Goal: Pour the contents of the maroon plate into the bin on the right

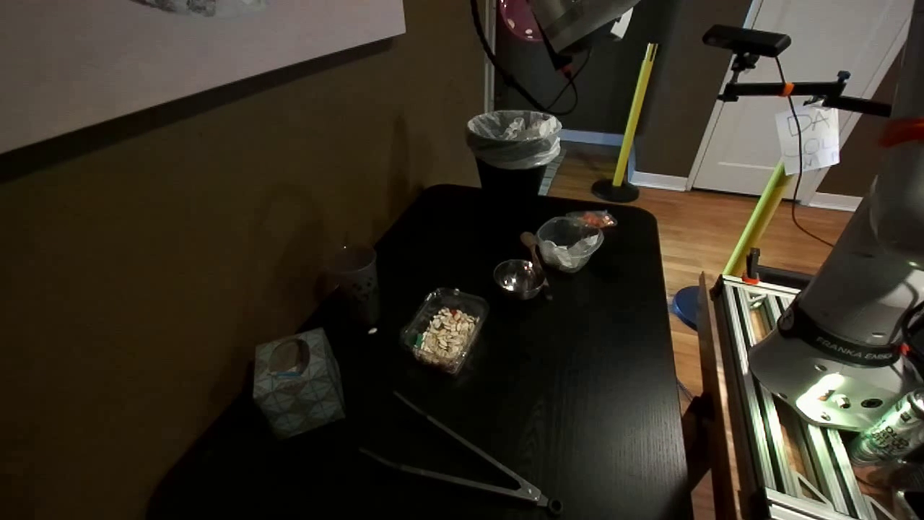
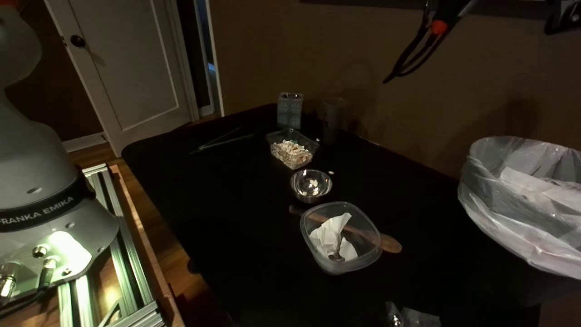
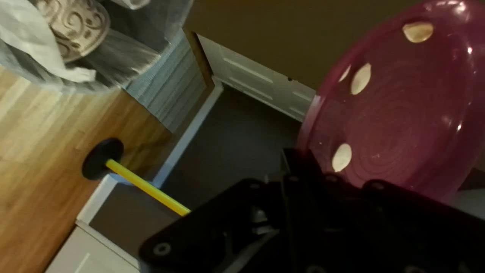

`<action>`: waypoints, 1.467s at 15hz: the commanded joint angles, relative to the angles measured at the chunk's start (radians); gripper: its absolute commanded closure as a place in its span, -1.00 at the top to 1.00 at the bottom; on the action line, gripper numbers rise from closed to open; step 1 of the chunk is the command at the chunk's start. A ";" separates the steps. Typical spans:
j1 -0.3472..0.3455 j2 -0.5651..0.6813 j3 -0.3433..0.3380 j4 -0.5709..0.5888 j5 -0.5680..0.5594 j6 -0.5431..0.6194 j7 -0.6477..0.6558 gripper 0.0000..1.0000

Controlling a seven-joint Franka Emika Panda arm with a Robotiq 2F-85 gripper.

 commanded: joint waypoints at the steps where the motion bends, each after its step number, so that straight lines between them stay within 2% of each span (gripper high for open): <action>1: 0.039 0.102 -0.025 0.074 -0.117 0.173 0.025 -0.98; 3: 0.055 0.134 -0.036 0.066 -0.176 0.269 0.013 -0.98; 4: 0.087 0.152 -0.073 0.065 -0.189 0.305 0.001 -0.98; 14: 0.100 0.354 -0.131 0.087 -0.346 0.655 -0.159 -0.98; 15: 0.215 0.395 -0.295 0.123 -0.329 0.592 -0.147 -0.98; 16: 0.234 0.415 -0.325 0.125 -0.341 0.592 -0.157 -0.98; 17: 0.278 0.439 -0.391 0.129 -0.350 0.581 -0.151 -0.98; 18: 0.266 0.445 -0.373 0.110 -0.390 0.621 -0.152 -0.98; 19: 0.316 0.478 -0.447 0.123 -0.394 0.611 -0.139 -0.98; 20: 0.349 0.498 -0.494 0.123 -0.409 0.600 -0.137 -0.98; 21: 0.362 0.500 -0.510 0.097 -0.459 0.600 -0.125 -0.98; 22: 0.384 0.525 -0.553 0.101 -0.484 0.600 -0.115 -0.98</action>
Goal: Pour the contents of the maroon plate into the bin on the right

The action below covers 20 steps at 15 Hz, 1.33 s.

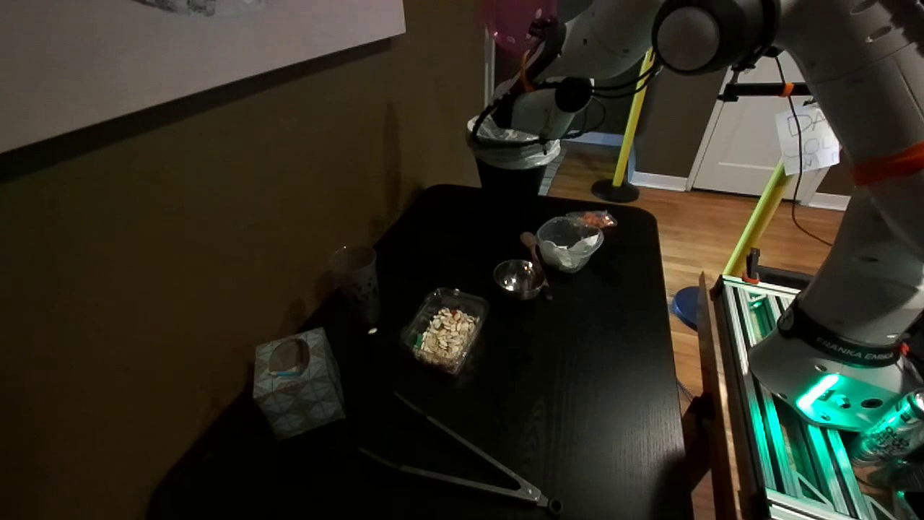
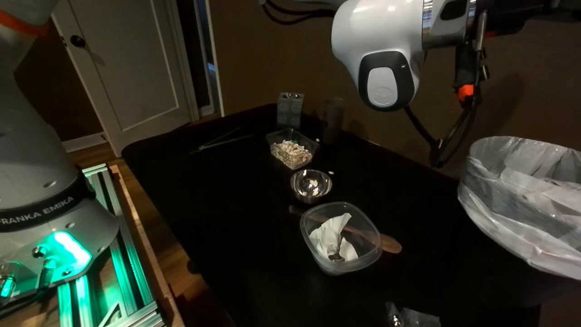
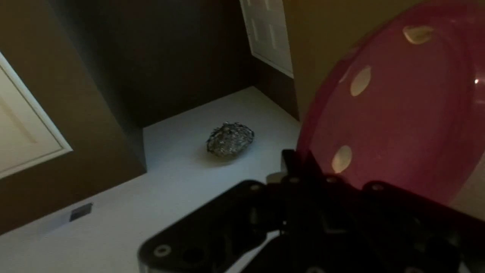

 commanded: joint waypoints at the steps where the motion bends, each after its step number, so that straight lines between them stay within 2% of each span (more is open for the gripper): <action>1: 0.076 0.089 -0.141 -0.001 -0.120 0.023 0.049 -0.98; 2: 0.099 0.118 -0.189 0.011 -0.136 0.023 0.059 -0.98; 3: 0.082 0.083 -0.147 -0.027 -0.187 0.023 0.081 -0.98; 4: 0.110 0.130 -0.215 0.006 -0.179 0.023 0.094 -0.98; 5: 0.092 0.097 -0.176 -0.023 -0.222 0.023 0.125 -0.98; 6: 0.120 0.142 -0.242 0.008 -0.209 0.023 0.144 -0.98; 7: 0.100 0.102 -0.196 -0.024 -0.240 0.023 0.167 -0.98; 8: 0.116 0.124 -0.234 -0.013 -0.233 0.023 0.180 -0.98; 9: 0.099 0.097 -0.198 -0.033 -0.239 0.023 0.184 -0.98; 12: 0.086 0.092 -0.185 -0.047 -0.140 0.000 0.121 -0.98; 13: -0.012 0.015 -0.032 -0.047 -0.151 0.017 0.027 -0.98; 14: -0.027 -0.019 0.004 -0.074 -0.139 -0.023 0.032 -0.98; 17: -0.128 -0.092 0.147 -0.108 -0.145 -0.069 0.036 -0.98; 20: -0.191 -0.160 0.237 -0.140 -0.126 -0.139 0.053 -0.98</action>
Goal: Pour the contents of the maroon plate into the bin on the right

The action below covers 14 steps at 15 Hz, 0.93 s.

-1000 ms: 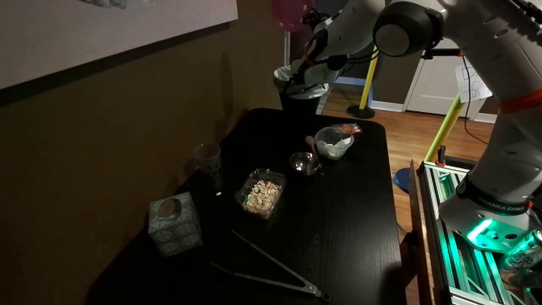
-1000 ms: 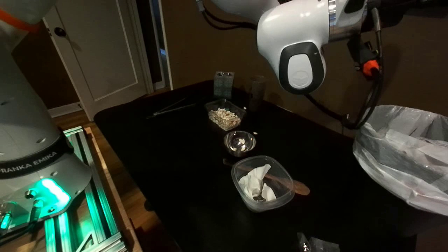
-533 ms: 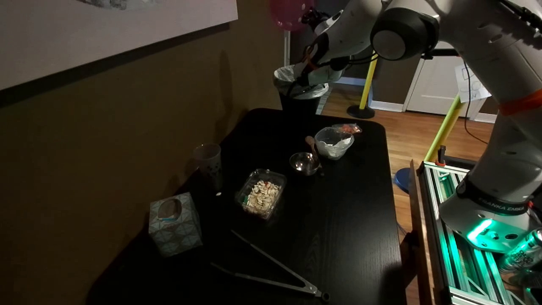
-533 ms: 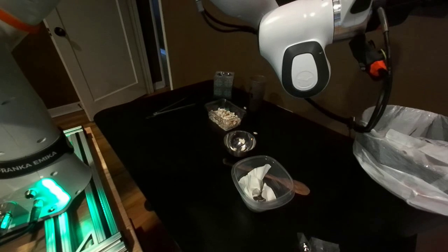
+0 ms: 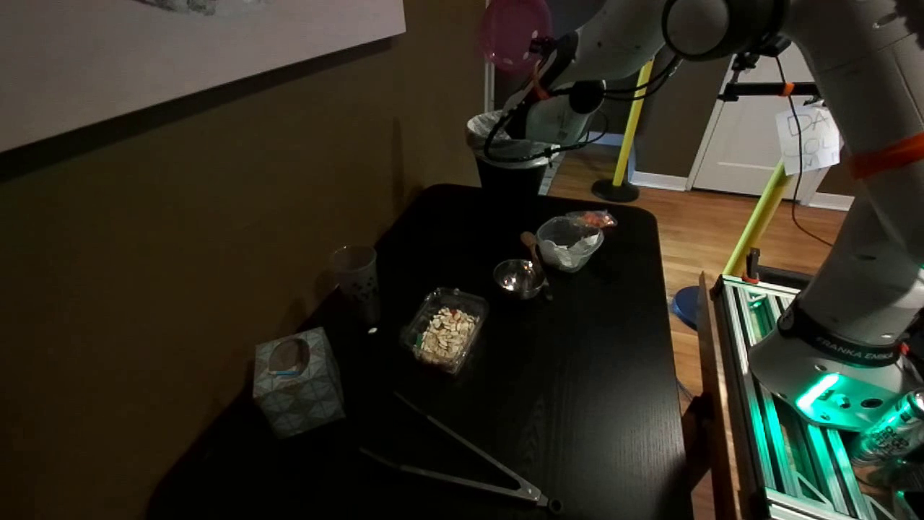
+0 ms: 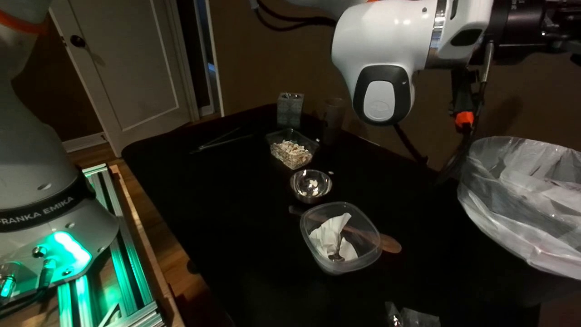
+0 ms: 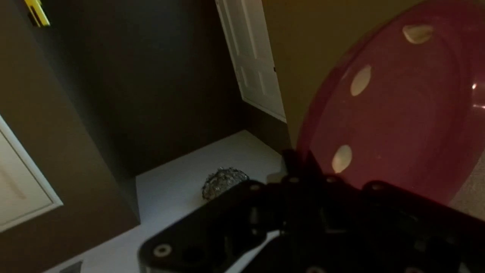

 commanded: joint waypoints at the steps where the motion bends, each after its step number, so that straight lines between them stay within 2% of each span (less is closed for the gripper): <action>1: -0.071 -0.127 0.119 -0.077 0.029 -0.112 -0.009 -0.98; 4: -0.093 -0.175 0.156 -0.101 0.067 -0.240 0.001 -0.98; 8: -0.084 -0.254 0.173 -0.159 0.081 -0.421 0.016 -0.98; 14: -0.046 -0.379 0.184 -0.292 0.021 -0.687 0.036 -0.98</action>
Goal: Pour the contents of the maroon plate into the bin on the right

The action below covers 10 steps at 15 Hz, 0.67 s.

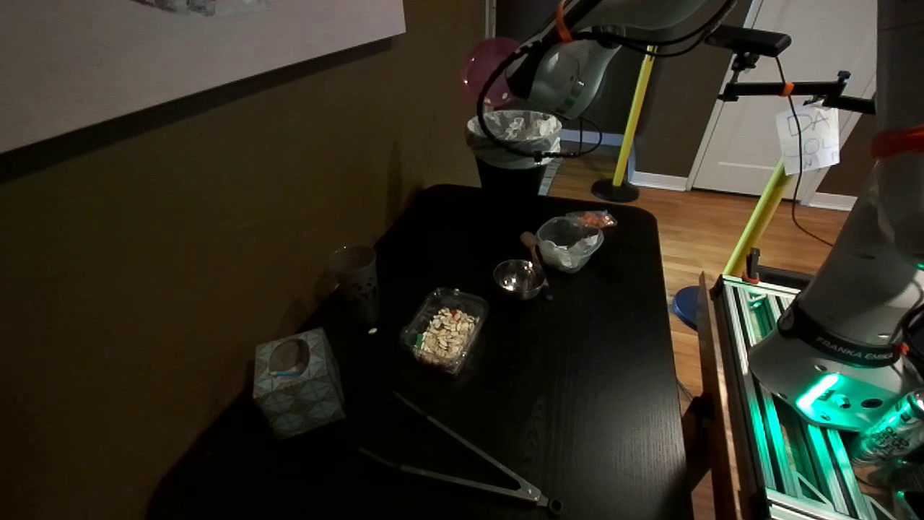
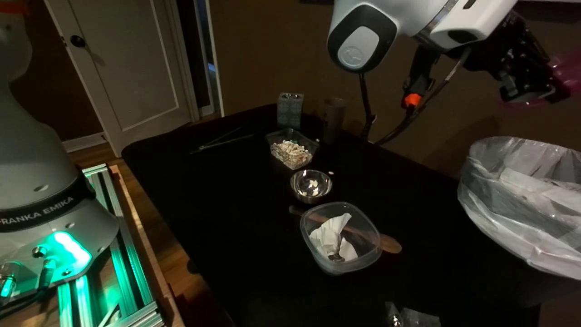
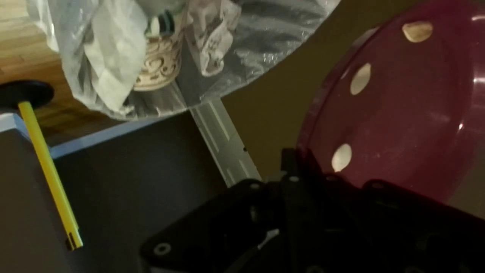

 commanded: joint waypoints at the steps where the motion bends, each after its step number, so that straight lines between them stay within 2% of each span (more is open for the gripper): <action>1: 0.007 -0.115 0.034 -0.125 -0.019 -0.154 -0.014 -0.98; 2: 0.011 -0.135 0.039 -0.146 -0.024 -0.199 -0.022 -0.98; 3: 0.028 -0.153 0.021 -0.177 -0.078 -0.243 0.019 -0.98; 6: 0.023 -0.202 0.022 -0.227 -0.184 -0.392 0.023 -0.98; 7: 0.019 -0.218 0.031 -0.231 -0.148 -0.446 -0.044 -0.98; 10: 0.024 -0.246 0.016 -0.254 -0.175 -0.535 -0.077 -0.98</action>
